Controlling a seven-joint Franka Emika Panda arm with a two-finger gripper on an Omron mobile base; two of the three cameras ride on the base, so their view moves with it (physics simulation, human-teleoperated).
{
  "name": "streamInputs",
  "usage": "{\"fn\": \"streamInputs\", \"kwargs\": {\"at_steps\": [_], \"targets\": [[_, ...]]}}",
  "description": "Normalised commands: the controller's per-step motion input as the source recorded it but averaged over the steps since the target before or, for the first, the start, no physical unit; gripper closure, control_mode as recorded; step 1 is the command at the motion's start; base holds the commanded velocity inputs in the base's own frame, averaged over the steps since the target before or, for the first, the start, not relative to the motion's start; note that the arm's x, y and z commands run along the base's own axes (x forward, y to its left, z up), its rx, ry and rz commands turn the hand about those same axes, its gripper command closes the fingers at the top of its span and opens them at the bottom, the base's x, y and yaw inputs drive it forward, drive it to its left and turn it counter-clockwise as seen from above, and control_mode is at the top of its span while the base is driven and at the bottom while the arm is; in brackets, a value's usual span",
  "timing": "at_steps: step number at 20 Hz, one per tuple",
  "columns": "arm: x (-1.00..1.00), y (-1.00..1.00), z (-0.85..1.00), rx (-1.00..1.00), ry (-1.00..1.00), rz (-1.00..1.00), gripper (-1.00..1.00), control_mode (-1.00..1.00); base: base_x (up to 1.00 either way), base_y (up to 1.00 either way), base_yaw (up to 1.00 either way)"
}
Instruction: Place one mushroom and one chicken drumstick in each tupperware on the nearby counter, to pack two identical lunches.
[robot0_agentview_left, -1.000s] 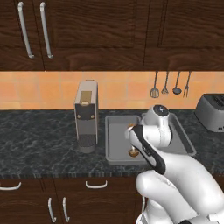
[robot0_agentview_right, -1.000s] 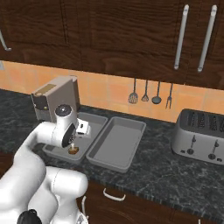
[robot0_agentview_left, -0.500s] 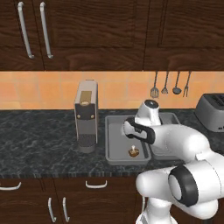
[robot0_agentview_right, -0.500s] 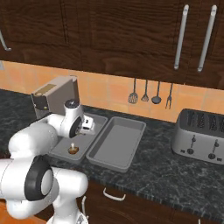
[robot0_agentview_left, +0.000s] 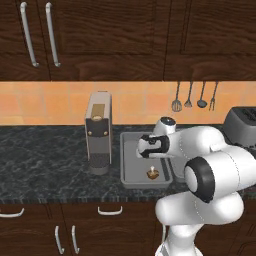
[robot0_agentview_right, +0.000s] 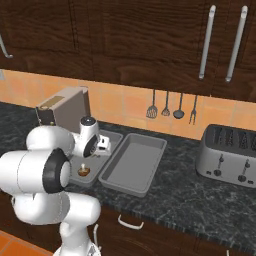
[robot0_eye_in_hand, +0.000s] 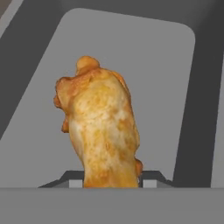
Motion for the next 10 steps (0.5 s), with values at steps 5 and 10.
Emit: {"fn": "streamInputs", "kwargs": {"at_steps": [5, 10], "targets": [[0.35, 0.04, -0.45, -0.01, 0.06, 0.02, 1.00, -1.00, 0.00, 0.00, 0.00], [0.19, 0.14, -0.38, -0.02, 0.08, 0.00, 1.00, -1.00, 0.00, 0.00, 0.00]]}}
